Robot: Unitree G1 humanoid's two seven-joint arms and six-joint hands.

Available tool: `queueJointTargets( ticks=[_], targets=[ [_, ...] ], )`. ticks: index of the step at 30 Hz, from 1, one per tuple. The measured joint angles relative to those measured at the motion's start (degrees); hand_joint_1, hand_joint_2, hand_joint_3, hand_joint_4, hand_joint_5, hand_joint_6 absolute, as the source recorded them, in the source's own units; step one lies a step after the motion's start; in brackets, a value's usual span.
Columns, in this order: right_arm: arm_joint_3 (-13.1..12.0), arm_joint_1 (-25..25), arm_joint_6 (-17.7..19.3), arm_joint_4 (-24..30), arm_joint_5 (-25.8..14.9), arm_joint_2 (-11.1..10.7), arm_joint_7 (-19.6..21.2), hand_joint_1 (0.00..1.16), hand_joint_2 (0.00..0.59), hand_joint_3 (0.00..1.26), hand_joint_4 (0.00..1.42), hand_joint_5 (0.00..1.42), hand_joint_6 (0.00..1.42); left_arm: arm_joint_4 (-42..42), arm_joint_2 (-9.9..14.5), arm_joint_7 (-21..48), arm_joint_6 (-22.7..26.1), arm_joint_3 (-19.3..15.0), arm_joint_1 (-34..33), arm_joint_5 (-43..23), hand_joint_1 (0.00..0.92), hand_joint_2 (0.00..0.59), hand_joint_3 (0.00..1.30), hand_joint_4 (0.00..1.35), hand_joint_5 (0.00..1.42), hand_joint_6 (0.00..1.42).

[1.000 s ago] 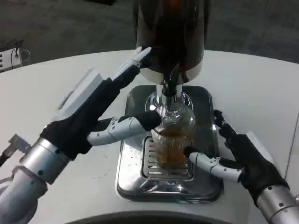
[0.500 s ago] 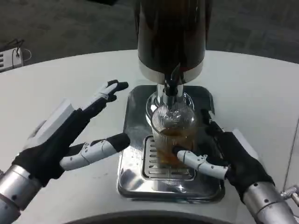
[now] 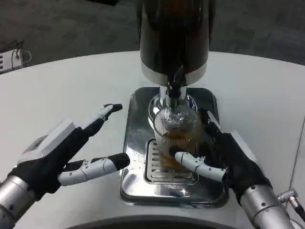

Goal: Grasp the cup under the faucet to collect the drink, then remove the cup.

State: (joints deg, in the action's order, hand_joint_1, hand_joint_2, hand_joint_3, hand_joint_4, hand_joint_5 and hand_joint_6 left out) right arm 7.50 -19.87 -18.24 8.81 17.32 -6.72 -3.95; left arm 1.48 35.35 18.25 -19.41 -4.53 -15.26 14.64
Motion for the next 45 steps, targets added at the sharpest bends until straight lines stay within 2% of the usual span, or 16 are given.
queueJointTargets(
  ticks=[8, 15, 30, 39, 45],
  targets=[
    [0.40, -2.22, 1.90, -3.91, -0.01, 1.74, 1.95, 0.70, 0.269, 0.00, 0.00, 0.02, 0.00, -0.54, 0.92, 0.56, 2.24, 1.18, 1.56, 2.33, 0.000, 0.028, 0.06, 0.00, 0.05, 0.11],
    [0.60, -2.49, 4.23, -5.92, -0.58, 2.31, 2.97, 0.70, 0.263, 0.00, 0.00, 0.02, 0.00, -1.35, 1.20, 1.49, 3.82, 1.50, 1.59, 3.69, 0.000, 0.029, 0.06, 0.00, 0.04, 0.11],
    [1.84, -1.84, 9.06, -6.21, -0.87, 3.22, 3.78, 0.71, 0.261, 0.00, 0.01, 0.07, 0.03, -3.30, 1.21, 2.22, 6.55, 2.89, 1.62, 4.17, 0.000, 0.029, 0.06, 0.00, 0.04, 0.11],
    [2.45, -0.83, 9.20, -6.18, -0.10, 3.25, 4.33, 0.71, 0.265, 0.00, 0.00, 0.06, 0.02, -3.90, 1.21, 2.90, 7.56, 3.50, 1.62, 4.20, 0.000, 0.029, 0.06, 0.00, 0.05, 0.11],
    [2.65, -0.83, 9.20, -6.86, 0.42, 4.08, 5.92, 0.72, 0.260, 0.00, 0.00, 0.05, 0.02, -4.60, 1.53, 3.08, 8.22, 3.51, 1.62, 4.29, 0.000, 0.029, 0.06, 0.00, 0.05, 0.11]
  ],
)
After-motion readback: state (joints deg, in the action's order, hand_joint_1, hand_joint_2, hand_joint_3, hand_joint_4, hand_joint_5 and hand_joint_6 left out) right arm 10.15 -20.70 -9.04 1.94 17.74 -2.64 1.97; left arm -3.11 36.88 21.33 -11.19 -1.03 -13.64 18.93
